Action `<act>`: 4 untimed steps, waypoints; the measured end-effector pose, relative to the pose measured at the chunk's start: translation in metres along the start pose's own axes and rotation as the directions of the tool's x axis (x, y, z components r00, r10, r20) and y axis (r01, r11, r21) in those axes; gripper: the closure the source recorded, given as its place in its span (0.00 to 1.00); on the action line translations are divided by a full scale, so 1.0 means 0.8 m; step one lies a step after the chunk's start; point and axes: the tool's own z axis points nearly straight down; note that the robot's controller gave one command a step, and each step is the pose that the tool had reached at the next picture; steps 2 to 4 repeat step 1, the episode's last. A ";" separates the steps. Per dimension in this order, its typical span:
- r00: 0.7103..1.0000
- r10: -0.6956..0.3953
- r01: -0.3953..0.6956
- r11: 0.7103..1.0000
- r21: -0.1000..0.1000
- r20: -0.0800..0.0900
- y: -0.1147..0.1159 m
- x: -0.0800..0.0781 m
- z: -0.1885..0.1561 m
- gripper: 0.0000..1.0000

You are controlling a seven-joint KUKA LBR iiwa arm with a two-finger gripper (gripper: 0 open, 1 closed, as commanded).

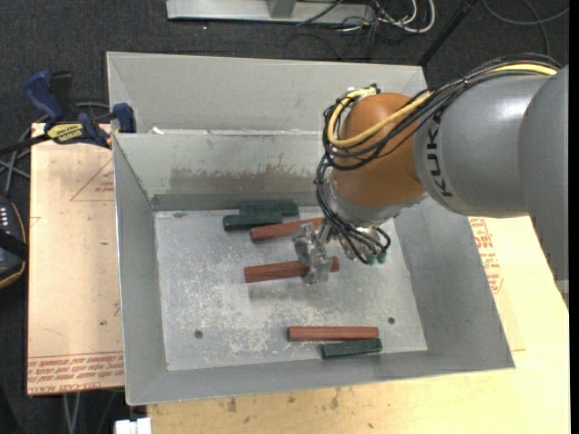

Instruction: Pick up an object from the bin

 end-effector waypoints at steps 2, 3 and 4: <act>1.000 0.000 0.000 1.000 0.000 -0.001 0.000 0.000 -0.008 1.00; 1.000 0.000 0.000 1.000 0.000 -0.001 0.000 0.000 -0.008 1.00; 1.000 0.000 0.000 1.000 0.000 -0.001 0.000 0.000 -0.008 1.00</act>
Offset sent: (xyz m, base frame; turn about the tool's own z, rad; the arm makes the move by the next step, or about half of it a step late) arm 0.0000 0.0000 0.0450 0.0000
